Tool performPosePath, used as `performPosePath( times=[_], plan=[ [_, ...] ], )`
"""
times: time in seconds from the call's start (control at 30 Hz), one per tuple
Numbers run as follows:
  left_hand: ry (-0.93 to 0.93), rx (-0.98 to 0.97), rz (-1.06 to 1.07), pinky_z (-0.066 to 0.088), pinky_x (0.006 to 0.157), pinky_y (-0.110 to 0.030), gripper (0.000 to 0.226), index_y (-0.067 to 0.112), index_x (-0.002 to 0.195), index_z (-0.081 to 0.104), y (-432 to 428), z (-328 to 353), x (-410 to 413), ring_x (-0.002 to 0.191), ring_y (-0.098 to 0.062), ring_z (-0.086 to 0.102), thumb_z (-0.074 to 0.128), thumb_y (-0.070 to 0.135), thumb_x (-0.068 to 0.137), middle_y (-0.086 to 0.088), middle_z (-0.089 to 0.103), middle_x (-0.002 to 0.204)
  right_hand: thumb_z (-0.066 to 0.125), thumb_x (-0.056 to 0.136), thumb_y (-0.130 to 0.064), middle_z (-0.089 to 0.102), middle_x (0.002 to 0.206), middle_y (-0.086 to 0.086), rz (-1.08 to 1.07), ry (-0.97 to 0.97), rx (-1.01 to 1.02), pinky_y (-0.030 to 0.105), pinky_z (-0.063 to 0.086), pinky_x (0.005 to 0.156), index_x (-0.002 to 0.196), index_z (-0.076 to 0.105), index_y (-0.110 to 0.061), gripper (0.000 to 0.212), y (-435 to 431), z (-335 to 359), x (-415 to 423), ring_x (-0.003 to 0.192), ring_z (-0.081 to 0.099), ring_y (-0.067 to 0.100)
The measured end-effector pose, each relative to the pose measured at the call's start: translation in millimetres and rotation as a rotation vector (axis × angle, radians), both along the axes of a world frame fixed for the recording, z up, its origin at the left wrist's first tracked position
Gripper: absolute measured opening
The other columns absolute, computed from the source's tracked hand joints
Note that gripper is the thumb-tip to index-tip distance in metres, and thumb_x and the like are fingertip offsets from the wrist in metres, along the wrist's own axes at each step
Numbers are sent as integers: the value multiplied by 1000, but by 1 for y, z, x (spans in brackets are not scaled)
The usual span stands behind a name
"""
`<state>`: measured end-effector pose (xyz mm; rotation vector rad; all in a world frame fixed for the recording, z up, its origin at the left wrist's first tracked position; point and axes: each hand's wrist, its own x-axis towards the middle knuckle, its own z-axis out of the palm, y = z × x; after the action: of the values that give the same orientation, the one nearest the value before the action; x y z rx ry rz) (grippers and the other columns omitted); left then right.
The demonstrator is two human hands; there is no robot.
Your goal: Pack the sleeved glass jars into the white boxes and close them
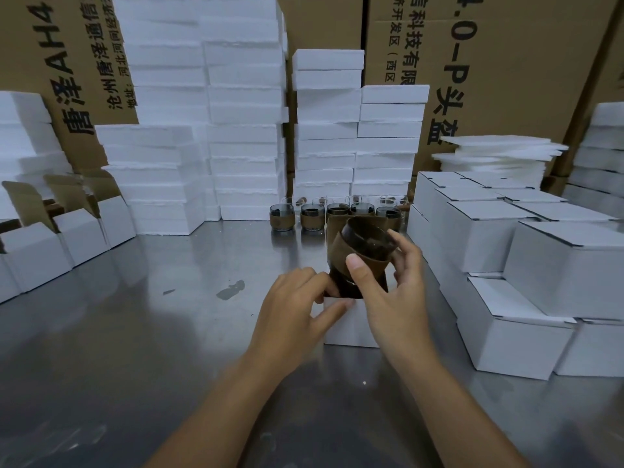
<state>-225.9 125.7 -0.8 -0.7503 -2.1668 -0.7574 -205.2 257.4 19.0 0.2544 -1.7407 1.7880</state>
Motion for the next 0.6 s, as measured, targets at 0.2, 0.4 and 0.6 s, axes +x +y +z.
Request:
performPosePath(
  times=[0.2, 0.4, 0.6],
  plan=[
    [-13, 23, -26, 40, 63, -27, 28, 20, 76, 56, -1, 1, 0, 68, -6, 44, 52, 47, 81, 13, 49, 72, 67, 84, -15, 51, 119, -16, -97, 99, 314, 3, 37, 85, 108, 44, -46, 46, 2, -1, 3, 115, 49, 3],
    [-16, 35, -10, 37, 65, -22, 22, 19, 77, 56, -5, 1, -2, 67, -5, 44, 60, 40, 80, 15, 47, 72, 63, 86, -15, 35, 138, -11, -124, 30, 528, -7, 28, 79, 83, 44, -41, 32, 5, -7, -3, 122, 36, -1],
    [-28, 40, -1, 41, 67, -30, 14, 18, 78, 60, -5, 0, -3, 67, -9, 49, 66, 30, 80, 6, 56, 72, 56, 90, -25, 26, 144, -19, -111, -7, 685, 6, 32, 80, 84, 48, -24, 10, 6, -17, -7, 107, 21, -35]
  ],
)
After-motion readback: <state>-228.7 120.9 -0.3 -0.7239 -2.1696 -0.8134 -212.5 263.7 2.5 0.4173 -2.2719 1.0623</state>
